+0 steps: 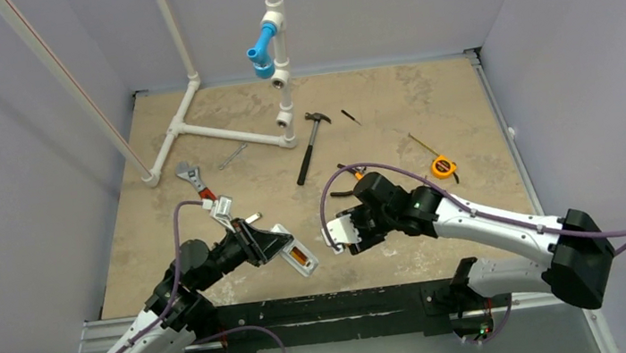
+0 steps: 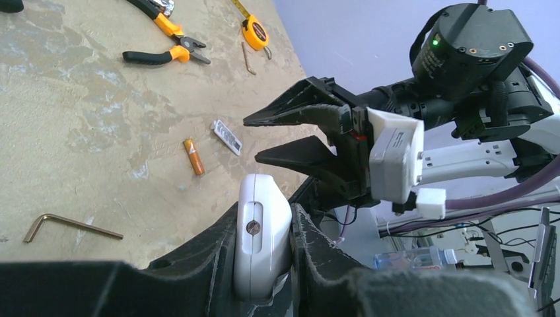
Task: Load the batteries into the remote control
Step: Pick up the battery from the center of the board.
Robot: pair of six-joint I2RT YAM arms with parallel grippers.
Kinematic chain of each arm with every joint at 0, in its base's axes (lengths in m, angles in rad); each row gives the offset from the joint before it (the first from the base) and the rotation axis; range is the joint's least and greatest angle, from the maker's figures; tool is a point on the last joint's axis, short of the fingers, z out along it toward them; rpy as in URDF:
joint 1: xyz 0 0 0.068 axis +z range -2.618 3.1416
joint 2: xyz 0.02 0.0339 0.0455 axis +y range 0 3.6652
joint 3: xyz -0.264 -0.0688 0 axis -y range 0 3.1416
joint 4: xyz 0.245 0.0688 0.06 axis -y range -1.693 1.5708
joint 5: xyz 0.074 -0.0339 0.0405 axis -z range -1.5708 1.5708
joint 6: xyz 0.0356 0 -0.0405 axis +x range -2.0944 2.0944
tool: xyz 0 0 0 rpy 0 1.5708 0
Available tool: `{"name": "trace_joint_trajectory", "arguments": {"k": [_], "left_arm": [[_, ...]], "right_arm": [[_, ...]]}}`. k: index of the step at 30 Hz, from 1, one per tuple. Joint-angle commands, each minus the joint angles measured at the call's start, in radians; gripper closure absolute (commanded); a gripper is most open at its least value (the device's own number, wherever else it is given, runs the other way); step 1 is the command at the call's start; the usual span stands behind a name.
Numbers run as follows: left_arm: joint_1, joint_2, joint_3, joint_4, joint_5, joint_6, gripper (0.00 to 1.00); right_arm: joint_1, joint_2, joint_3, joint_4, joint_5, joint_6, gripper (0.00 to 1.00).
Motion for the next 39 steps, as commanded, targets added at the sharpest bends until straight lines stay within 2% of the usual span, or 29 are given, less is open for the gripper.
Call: {"name": "trace_joint_trajectory", "arguments": {"k": [1, 4, 9, 12, 29, 39], "left_arm": [[-0.003, 0.003, 0.02, 0.033, -0.004, 0.027, 1.0], [-0.002, 0.0, 0.023, 0.032, -0.006, 0.029, 1.0], [-0.003, 0.001, 0.024, 0.031, -0.005, 0.037, 1.0], [-0.002, 0.004, 0.021, 0.032, -0.006, 0.039, 1.0], [-0.002, -0.003, 0.016, 0.031, -0.003, 0.037, 1.0], [-0.003, -0.024, 0.02, -0.025, -0.014, 0.04, 1.0]], "right_arm": [[-0.005, 0.04, 0.02, 0.001, -0.031, -0.243, 0.56], [-0.005, 0.077, 0.01, 0.033, -0.016, -0.331, 0.56], [-0.005, 0.174, 0.043, -0.036, 0.027, -0.475, 0.58], [-0.005, 0.2, 0.034, -0.006, 0.03, -0.52, 0.59], [-0.004, 0.324, 0.099, -0.005, -0.028, -0.564, 0.63], [-0.004, 0.433, 0.152, -0.073, -0.055, -0.567, 0.68]]}}
